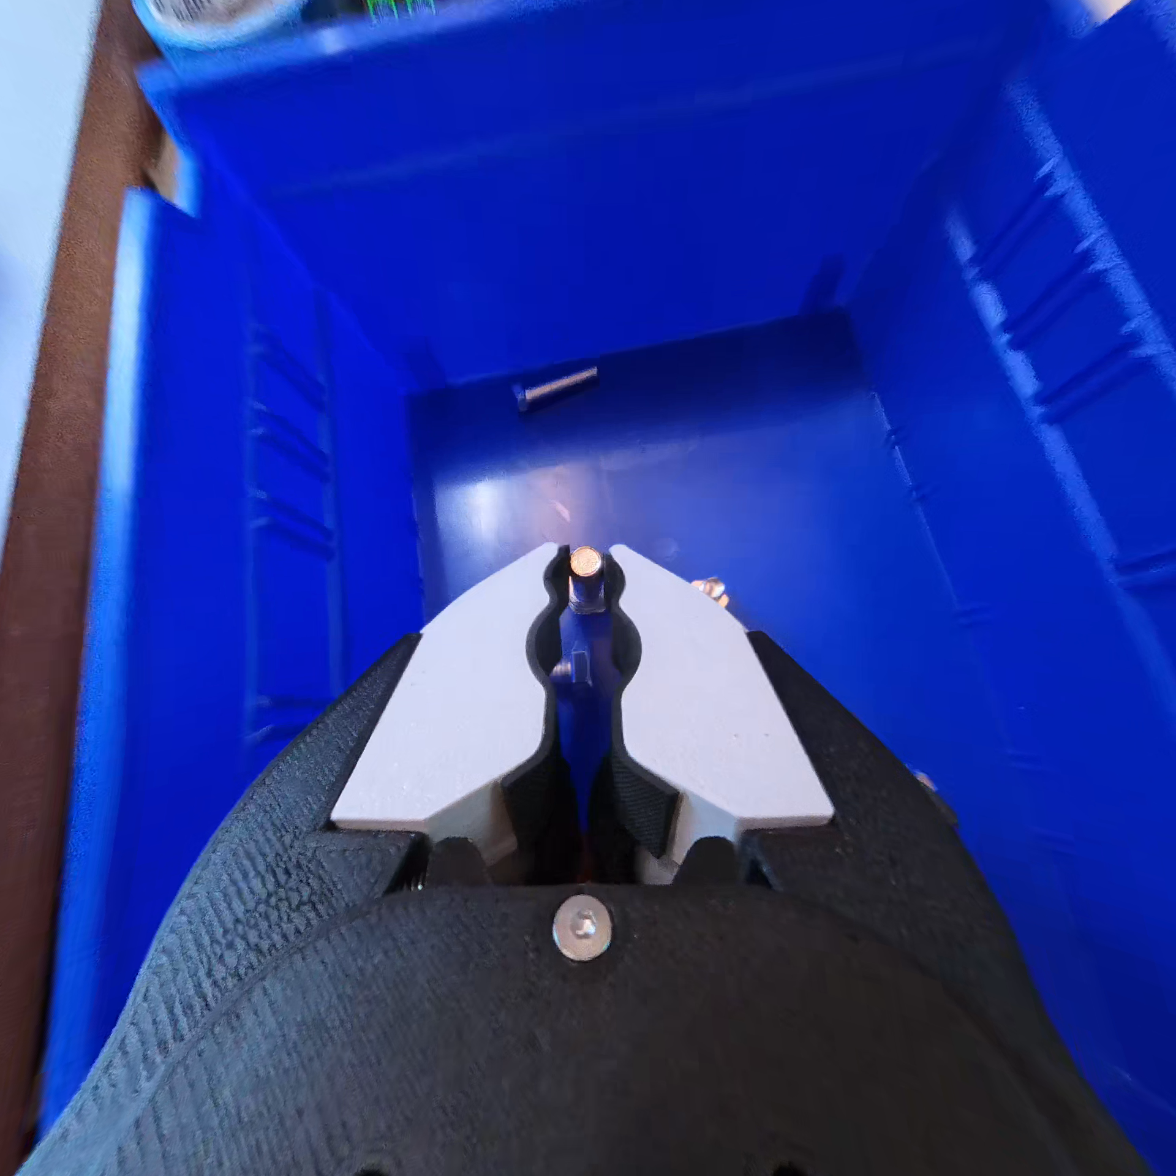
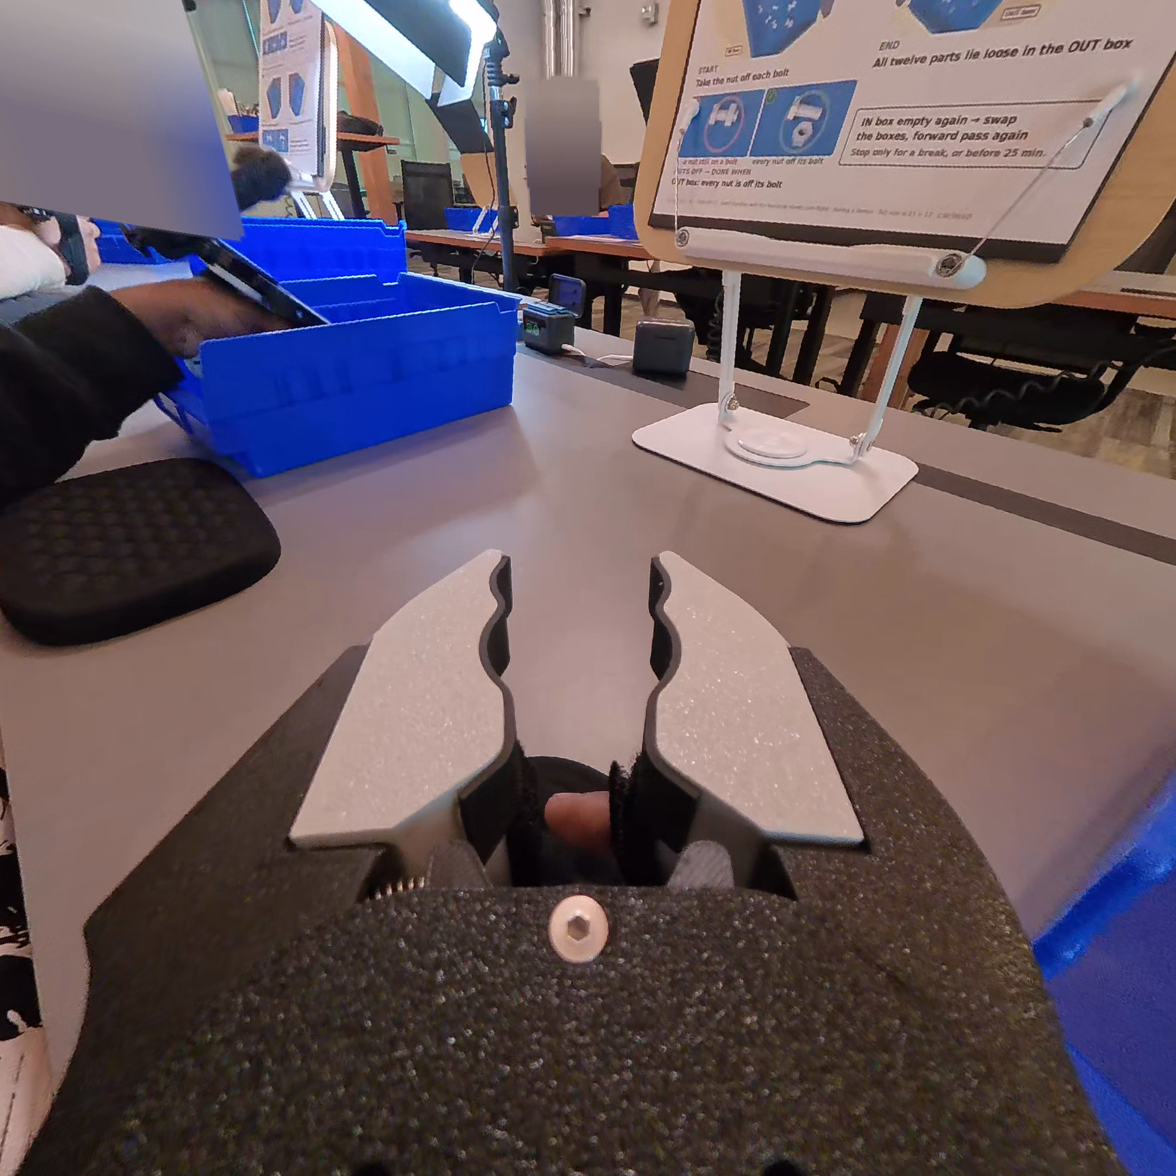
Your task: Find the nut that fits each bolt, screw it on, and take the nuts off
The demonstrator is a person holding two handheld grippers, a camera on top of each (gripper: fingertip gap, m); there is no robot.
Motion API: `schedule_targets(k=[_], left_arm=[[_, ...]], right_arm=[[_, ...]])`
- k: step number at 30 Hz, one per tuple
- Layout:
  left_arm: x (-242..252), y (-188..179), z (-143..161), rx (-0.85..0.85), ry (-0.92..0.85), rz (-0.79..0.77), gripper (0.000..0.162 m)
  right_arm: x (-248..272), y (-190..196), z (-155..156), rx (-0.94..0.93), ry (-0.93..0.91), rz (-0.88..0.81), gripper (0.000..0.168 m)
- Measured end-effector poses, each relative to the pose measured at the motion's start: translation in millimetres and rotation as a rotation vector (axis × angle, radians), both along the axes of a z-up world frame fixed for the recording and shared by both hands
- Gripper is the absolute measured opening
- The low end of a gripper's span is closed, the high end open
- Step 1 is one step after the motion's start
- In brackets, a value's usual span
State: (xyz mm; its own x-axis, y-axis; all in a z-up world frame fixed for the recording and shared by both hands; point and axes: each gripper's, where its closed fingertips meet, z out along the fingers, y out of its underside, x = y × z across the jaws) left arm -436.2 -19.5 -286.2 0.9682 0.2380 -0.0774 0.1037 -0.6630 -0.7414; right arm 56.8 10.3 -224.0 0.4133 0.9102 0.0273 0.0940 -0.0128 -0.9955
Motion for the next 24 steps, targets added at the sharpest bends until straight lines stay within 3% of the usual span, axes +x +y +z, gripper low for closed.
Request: schedule_targets(k=[3, 6, 8, 10, 17, 24], left_arm=[[24, 3, 48, 0.194, -0.015, -0.088, 0.010], [87, 2, 107, 0.415, -0.147, -0.306, 0.010], [137, -4, 130, 0.463, -0.205, -0.478, 0.010], [184, -10, 135, 0.438, -0.170, -0.623, 0.010], [327, -22, 80, 0.247, -0.106, -0.912, 0.010], [373, -23, 17, 0.090, -0.052, -1.008, 0.010]], right_arm=[[-2, 1, -4, -0.011, -0.026, 0.000, 0.041], [-8, -1, -6, -0.013, -0.063, 0.025, 0.041], [-17, -8, -5, -0.001, -0.079, 0.077, 0.041], [-23, -11, -7, 0.039, -0.115, 0.106, 0.041], [-22, -10, -8, 0.070, -0.110, 0.089, 0.039], [-16, -8, -1, 0.045, -0.030, 0.088, 0.038]])
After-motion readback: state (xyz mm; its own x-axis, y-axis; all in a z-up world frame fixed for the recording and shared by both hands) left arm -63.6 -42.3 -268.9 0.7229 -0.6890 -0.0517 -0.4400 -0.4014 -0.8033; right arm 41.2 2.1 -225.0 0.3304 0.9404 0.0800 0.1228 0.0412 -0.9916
